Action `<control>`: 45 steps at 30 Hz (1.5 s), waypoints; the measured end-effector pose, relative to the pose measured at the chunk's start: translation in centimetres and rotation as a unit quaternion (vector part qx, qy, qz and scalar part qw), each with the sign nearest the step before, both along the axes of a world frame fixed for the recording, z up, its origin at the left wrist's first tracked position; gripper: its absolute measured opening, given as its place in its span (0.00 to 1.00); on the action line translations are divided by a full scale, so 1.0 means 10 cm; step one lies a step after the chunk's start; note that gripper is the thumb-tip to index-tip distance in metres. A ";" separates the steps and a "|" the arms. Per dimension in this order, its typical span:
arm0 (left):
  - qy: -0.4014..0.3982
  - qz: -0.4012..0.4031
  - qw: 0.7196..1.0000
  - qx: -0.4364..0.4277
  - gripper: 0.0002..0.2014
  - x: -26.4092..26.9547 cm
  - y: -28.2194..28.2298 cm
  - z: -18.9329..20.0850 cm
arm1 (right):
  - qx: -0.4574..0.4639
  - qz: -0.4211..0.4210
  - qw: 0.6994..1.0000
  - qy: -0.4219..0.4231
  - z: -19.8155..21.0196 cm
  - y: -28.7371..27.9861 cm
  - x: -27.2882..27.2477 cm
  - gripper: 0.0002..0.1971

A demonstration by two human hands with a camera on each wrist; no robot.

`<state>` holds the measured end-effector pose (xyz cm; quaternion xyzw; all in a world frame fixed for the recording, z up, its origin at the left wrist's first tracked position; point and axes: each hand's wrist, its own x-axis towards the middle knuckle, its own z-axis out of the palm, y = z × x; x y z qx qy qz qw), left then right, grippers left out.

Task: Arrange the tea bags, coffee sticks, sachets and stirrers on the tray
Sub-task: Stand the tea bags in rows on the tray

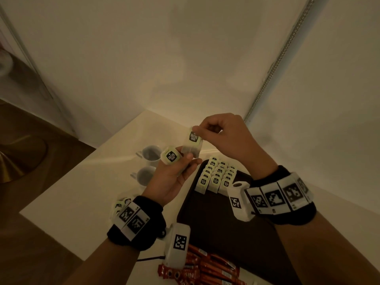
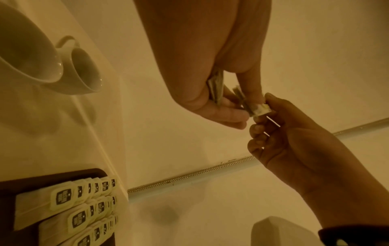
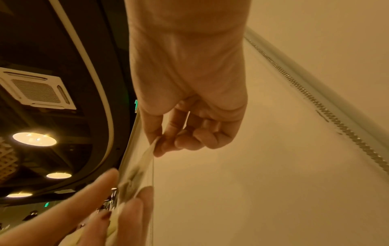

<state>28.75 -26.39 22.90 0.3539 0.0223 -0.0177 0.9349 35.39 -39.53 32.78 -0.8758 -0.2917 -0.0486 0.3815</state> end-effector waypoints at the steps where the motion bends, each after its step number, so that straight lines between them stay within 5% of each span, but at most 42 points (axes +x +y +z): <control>1: 0.003 0.006 1.000 0.007 0.15 0.00 -0.02 0.01 | 0.009 -0.003 1.000 0.005 -0.01 -0.02 0.00 0.11; 6: 0.017 0.014 0.999 0.046 0.09 -0.01 -0.08 0.03 | 0.046 -0.011 0.999 0.027 -0.09 -0.08 -0.02 0.10; 11: 0.143 0.024 0.989 -0.002 0.26 -0.01 0.07 -0.15 | 0.059 -0.044 0.995 0.072 -0.29 -0.34 0.04 0.03; 16: 0.184 0.011 0.981 -0.054 0.35 -0.08 0.29 -0.27 | -0.020 -0.073 0.985 0.154 -0.99 -0.67 0.12 0.05; 22: 0.188 -0.009 0.981 -0.040 0.36 -0.11 0.35 -0.32 | -0.116 -0.083 0.931 0.335 -1.83 -0.84 0.11 0.09; 28: 0.191 -0.019 0.981 -0.035 0.36 -0.08 0.33 -0.38 | -0.102 -0.163 0.928 0.318 -2.30 -0.88 0.23 0.07; 40: 0.205 -0.052 0.977 -0.031 0.38 -0.03 0.32 -0.41 | -0.126 -0.205 0.933 0.269 -2.34 -0.81 0.43 0.08; 45: 0.228 -0.100 0.968 0.041 0.45 0.01 0.29 -0.38 | 0.028 -0.140 0.970 0.196 -1.75 -0.48 0.33 0.06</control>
